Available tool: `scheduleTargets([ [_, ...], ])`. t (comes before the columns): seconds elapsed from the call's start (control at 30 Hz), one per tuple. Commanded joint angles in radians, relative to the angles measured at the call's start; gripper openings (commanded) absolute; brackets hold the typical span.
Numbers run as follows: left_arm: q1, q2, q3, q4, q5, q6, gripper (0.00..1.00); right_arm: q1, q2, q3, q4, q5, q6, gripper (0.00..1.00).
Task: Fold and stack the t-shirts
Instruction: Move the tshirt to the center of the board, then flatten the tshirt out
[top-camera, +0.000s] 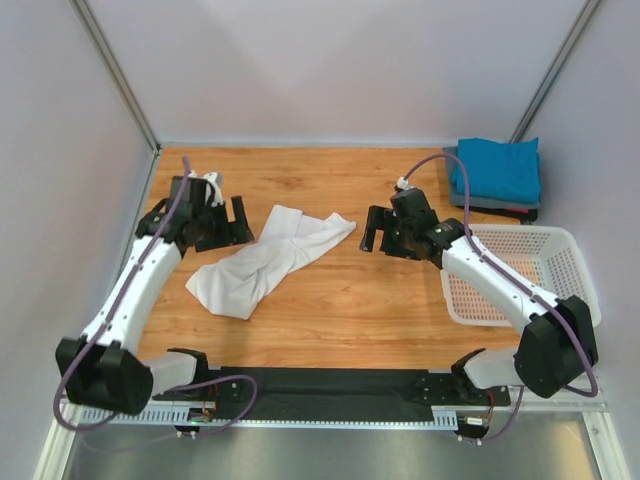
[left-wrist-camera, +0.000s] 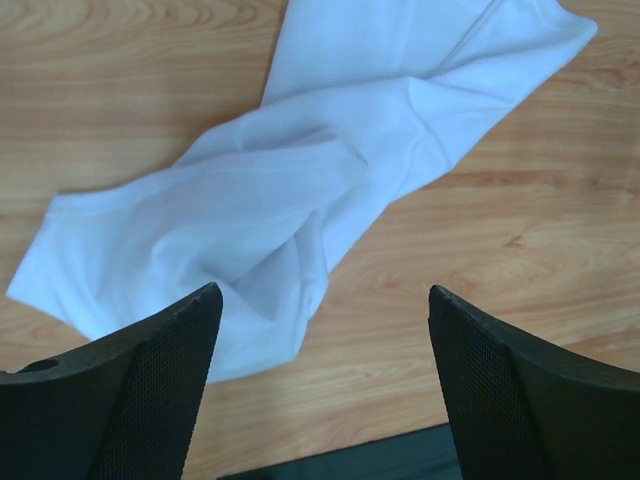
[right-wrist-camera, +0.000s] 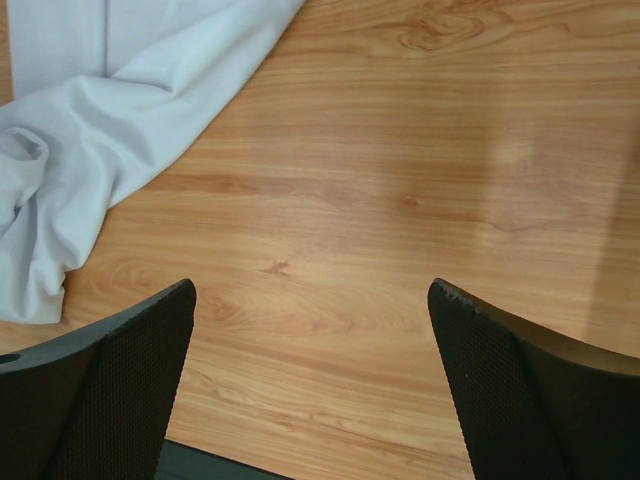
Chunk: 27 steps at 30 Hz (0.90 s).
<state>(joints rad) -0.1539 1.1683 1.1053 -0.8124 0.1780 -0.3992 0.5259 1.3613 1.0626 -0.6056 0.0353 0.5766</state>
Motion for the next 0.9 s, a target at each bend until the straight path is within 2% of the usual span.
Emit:
scheduleTargets([
  [0.0, -0.065, 0.125, 0.079, 0.061, -0.089, 0.046, 0.89, -0.017, -0.042, -0.019, 0.026, 0.052, 0.017, 1.0],
  [0.17, -0.087, 0.302, 0.102, 0.119, -0.176, -0.019, 0.86, -0.02, -0.028, -0.024, 0.053, 0.048, 0.02, 1.0],
  [0.3, -0.142, 0.392, 0.129, 0.153, -0.267, -0.096, 0.88, -0.023, -0.001, -0.027, 0.072, 0.04, 0.016, 1.0],
  [0.53, -0.222, 0.504, 0.117, 0.188, -0.416, -0.247, 0.87, -0.032, 0.171, 0.025, 0.141, 0.035, 0.002, 1.0],
  [0.67, -0.222, 0.536, 0.103, 0.212, -0.466, -0.271, 0.81, -0.03, 0.304, 0.112, 0.191, 0.04, 0.012, 0.99],
  [0.8, -0.222, 0.556, 0.079, 0.275, -0.417, -0.241, 0.73, -0.032, 0.416, 0.227, 0.204, 0.064, 0.035, 0.98],
  [0.83, -0.222, 0.562, 0.08, 0.278, -0.411, -0.236, 0.68, -0.032, 0.448, 0.243, 0.207, 0.07, 0.038, 0.98],
  [0.87, -0.222, 0.57, 0.083, 0.275, -0.413, -0.233, 0.56, -0.032, 0.466, 0.256, 0.214, 0.075, 0.04, 0.98],
])
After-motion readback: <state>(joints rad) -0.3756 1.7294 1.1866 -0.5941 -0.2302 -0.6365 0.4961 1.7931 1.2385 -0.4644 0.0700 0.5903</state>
